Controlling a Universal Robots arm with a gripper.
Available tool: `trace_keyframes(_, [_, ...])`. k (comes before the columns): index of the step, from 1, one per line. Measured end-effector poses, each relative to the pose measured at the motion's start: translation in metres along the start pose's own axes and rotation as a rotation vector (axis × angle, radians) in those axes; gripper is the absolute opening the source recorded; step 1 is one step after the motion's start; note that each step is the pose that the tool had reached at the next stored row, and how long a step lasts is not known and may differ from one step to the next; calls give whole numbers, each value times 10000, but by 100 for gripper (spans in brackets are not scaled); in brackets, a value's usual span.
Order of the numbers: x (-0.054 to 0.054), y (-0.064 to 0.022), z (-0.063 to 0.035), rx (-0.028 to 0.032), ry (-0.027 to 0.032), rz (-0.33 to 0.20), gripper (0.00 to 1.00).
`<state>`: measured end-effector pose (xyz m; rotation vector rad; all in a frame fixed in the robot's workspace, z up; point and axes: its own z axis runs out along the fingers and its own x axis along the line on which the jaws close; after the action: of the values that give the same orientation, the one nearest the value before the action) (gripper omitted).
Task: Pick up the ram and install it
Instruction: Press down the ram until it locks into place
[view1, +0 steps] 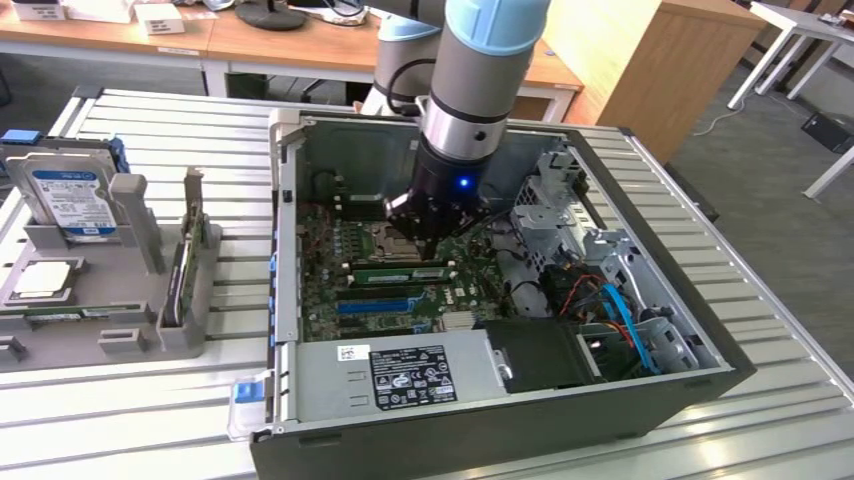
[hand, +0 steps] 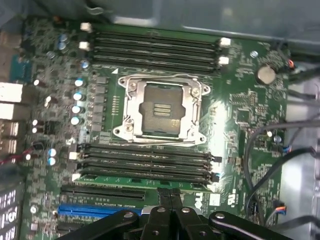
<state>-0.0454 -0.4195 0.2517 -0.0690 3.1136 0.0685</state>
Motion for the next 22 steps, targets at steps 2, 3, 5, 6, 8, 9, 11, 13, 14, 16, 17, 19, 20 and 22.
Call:
trace_keyframes(2, [0, 0, 0, 9, -13, 306, 11])
trace_keyframes(3, [0, 0, 0, 12, -20, 458, 11])
trace_keyframes(5, [0, 0, 0, 20, -32, 740, 11])
trace_keyframes(6, [0, 0, 0, 22, -34, 803, 11])
trace_keyframes(8, [0, 0, 0, 23, -34, 818, 11])
trace_keyframes(9, [0, 0, 0, 23, -35, 819, 11])
trace_keyframes(11, [0, 0, 0, 22, -35, 819, 11])
trace_keyframes(13, [0, 0, 0, 22, -35, 819, 11])
trace_keyframes(14, [0, 0, 0, 23, -35, 819, 11])
trace_keyframes(16, [0, 0, 0, 22, -35, 819, 11])
trace_keyframes(17, [0, 0, 0, 22, -35, 819, 11])
trace_keyframes(19, [0, 0, 0, 22, -35, 819, 11])
trace_keyframes(20, [0, 0, 0, 23, -35, 820, 11])
trace_keyframes(22, [0, 0, 0, 23, -37, 863, 11])
